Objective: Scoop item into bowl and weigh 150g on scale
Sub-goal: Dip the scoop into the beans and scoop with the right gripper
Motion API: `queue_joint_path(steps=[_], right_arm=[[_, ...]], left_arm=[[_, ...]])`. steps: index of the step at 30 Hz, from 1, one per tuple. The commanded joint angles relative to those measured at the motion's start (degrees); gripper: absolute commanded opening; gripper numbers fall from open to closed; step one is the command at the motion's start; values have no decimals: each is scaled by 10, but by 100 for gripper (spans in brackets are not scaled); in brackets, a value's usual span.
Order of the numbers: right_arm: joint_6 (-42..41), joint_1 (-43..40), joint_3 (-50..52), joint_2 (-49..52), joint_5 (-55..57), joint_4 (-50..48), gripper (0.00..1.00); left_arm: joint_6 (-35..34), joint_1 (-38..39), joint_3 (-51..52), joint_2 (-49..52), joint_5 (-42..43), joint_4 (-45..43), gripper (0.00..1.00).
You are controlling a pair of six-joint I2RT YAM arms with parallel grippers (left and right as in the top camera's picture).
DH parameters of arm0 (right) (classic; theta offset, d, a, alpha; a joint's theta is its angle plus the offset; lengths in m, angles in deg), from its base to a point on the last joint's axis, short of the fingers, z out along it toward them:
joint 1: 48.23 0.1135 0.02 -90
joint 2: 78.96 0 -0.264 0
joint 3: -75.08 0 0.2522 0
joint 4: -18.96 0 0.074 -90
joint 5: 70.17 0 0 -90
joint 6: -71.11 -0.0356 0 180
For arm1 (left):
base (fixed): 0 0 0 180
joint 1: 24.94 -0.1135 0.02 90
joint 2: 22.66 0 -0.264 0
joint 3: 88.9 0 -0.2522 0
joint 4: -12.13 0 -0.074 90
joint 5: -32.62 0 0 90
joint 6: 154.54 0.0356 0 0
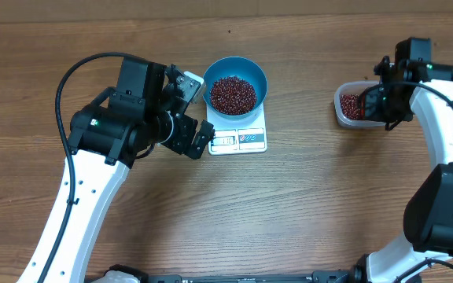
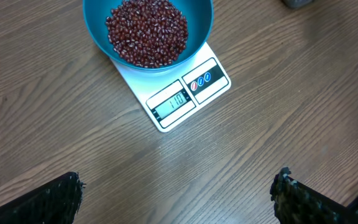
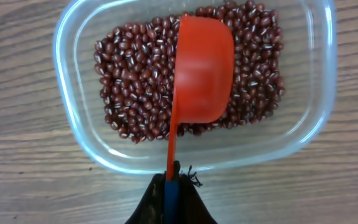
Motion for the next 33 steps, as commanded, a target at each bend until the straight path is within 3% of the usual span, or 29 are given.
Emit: queue_joint_path(steps=[1,33], right_arm=[[12,-4,21,3,5,-17,4],[5,-20,29,10,-180,0,4]], left_arm=[[11,2,-11,-3,5,0,100],[11,2,-11,-3,5,0,100]])
